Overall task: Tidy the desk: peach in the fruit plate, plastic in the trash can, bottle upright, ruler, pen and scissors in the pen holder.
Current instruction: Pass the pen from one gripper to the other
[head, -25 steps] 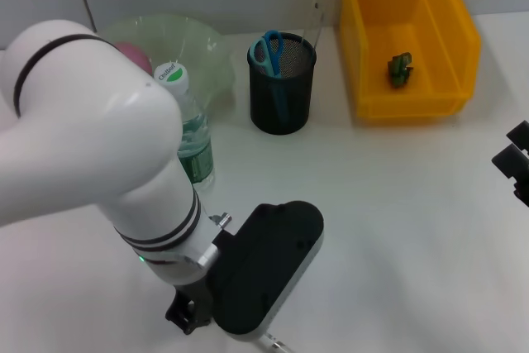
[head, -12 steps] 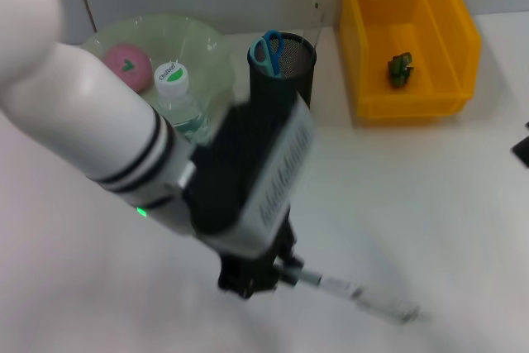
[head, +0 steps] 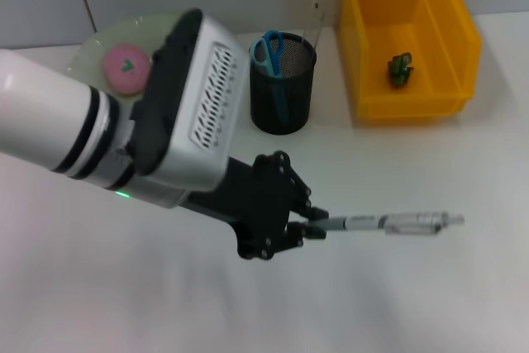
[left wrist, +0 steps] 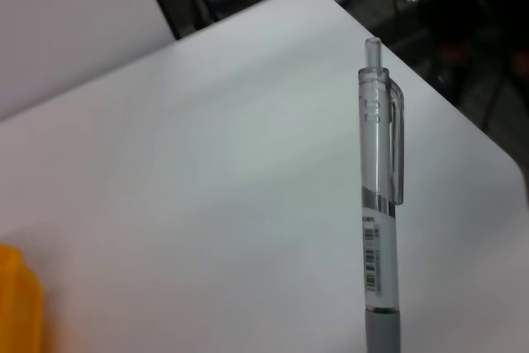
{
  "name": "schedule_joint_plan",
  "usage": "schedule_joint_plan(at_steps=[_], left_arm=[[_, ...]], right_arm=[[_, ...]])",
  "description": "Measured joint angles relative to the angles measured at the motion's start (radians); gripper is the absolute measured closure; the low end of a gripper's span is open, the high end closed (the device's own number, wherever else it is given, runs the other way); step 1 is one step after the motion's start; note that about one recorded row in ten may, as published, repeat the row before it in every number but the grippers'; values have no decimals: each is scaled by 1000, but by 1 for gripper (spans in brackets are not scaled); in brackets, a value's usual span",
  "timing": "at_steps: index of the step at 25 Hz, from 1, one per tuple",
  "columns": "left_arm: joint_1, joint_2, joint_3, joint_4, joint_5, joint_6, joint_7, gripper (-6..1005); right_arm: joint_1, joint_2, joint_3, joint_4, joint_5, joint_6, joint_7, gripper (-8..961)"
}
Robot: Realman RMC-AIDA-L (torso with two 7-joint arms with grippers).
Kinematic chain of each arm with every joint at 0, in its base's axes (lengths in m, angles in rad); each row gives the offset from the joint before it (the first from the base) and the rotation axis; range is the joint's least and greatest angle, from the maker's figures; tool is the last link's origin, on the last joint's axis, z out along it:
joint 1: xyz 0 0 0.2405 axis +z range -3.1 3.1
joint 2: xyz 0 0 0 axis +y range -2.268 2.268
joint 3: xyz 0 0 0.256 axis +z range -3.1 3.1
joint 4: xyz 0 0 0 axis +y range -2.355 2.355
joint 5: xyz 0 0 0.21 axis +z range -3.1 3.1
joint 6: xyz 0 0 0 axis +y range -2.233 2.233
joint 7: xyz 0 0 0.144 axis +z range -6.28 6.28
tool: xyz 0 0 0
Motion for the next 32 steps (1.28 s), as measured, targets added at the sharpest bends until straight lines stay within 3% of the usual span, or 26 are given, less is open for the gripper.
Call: schedule_joint_plan(at_steps=[9,12,14,23,32], left_arm=[[43,1,-67,-67,-141,-55,60,851],[78,1,-82,-121,-233,-98,90,849],[87,1,-82,-138,-264,-104,101,847],[126,-4,-60,-148,-301,-139,110,842],[146,-3,-11,-156,-335,-188,143,836]], right_arm=[[32,-7,-35,16,-10,3,-57,139],[59,5,-160,1,-12,10,-236,139],[62,7,-189,2,-12,10,-298,139],[73,9,-201,42,-9,51,-335,139],[130,15,-211,167,-15,216,-348,139]])
